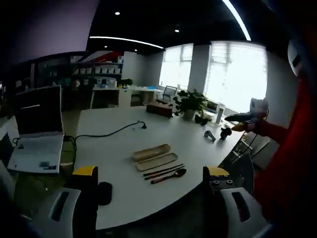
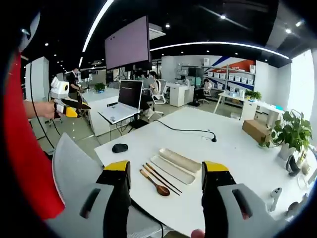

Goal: Arrange the utensils inside the cutlery case until each visible utensil rests in its matching compartment.

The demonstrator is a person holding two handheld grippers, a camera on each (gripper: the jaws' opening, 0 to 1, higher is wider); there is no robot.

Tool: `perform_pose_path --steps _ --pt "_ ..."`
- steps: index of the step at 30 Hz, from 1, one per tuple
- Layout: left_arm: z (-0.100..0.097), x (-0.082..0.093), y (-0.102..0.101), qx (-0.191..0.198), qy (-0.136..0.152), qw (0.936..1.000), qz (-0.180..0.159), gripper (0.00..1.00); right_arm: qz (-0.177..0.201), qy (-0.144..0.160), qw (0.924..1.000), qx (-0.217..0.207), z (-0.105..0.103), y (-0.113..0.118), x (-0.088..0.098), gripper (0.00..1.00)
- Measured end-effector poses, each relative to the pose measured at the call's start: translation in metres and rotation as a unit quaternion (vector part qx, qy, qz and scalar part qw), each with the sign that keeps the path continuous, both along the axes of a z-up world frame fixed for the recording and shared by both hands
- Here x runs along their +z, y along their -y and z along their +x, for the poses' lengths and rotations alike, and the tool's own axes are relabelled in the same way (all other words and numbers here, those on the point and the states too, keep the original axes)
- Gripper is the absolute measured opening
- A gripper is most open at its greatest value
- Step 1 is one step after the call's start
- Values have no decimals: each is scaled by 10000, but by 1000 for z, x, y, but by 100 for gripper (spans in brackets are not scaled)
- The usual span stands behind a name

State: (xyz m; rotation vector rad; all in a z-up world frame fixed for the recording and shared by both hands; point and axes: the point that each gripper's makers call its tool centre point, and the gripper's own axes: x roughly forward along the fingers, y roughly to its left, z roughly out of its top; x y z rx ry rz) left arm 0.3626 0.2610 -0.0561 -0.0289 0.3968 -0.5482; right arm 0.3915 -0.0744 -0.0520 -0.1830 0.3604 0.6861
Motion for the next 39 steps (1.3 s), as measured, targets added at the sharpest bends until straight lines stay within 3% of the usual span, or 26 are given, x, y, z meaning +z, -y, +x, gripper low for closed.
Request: perform_pose_path --steps 2,5,7,11,15,20,32,34,39 --pt "1 -2 -4 63 -16 9999 109 90 -311 82 9995 44 0 1 -2 56" --pt "3 -6 -7 146 -95 9997 170 89 -417 156 9990 102 -1 -2 0 52" --pt "3 -12 -13 263 -239 9986 382 89 -420 138 9989 139 -2 -2 1 49" --pt "0 -10 -12 293 -192 9992 216 88 -552 111 9982 209 -4 -3 -2 49" --pt "-6 -2 -3 41 43 9999 106 89 -373 78 9991 201 -3 -7 3 51" --pt "-7 -4 -6 108 4 9997 211 89 -238 38 9995 216 -3 -13 4 52" --pt "-2 -8 -11 257 -90 9996 84 87 -446 121 9987 209 -1 -14 -1 51" --pt "-2 -9 -9 220 -112 9996 109 87 -291 -32 9995 121 -1 -15 -1 52" --pt "-2 -9 -4 100 -108 9998 97 86 -151 3 9998 124 1 -17 5 50"
